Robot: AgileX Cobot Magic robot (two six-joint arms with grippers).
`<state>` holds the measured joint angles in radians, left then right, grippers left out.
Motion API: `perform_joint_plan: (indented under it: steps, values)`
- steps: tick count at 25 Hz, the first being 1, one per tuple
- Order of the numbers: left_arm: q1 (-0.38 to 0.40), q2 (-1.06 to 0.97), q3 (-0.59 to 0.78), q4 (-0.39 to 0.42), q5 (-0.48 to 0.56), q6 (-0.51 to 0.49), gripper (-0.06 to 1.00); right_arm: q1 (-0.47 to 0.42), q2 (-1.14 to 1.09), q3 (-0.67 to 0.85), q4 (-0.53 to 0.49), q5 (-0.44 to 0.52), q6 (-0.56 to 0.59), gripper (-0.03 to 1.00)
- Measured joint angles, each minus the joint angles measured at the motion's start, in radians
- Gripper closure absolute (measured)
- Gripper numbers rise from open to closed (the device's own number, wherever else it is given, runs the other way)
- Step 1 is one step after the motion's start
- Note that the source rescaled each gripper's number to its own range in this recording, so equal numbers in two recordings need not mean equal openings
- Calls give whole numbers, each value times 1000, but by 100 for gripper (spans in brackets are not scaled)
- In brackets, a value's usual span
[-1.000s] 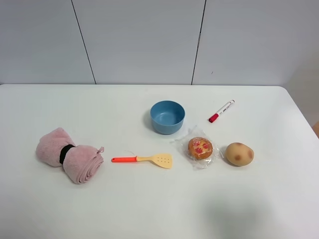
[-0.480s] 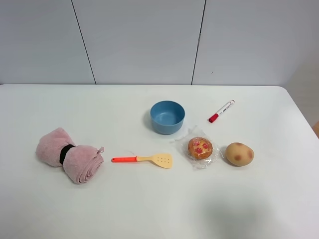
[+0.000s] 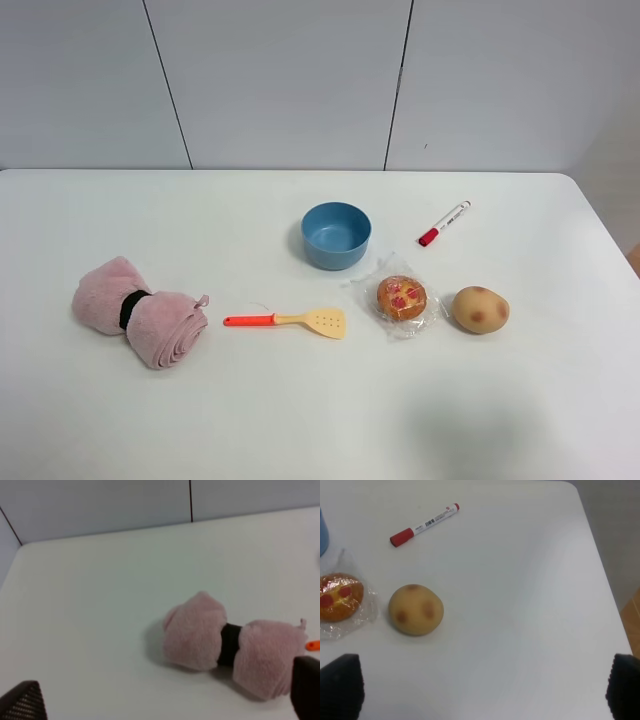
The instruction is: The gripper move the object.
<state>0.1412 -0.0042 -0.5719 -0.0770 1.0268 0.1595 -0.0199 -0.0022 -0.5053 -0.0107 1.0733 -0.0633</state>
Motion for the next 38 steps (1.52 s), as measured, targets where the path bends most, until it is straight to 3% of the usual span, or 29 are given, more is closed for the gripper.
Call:
perform_joint_plan:
  steps: [8,38]
  values:
    - [0,-1,64,-3,25,-7,-5,0,0,0,0,0,0,-3]
    - [0,-1,67,-3,25,-7,-5,0,0,0,0,0,0,-3]
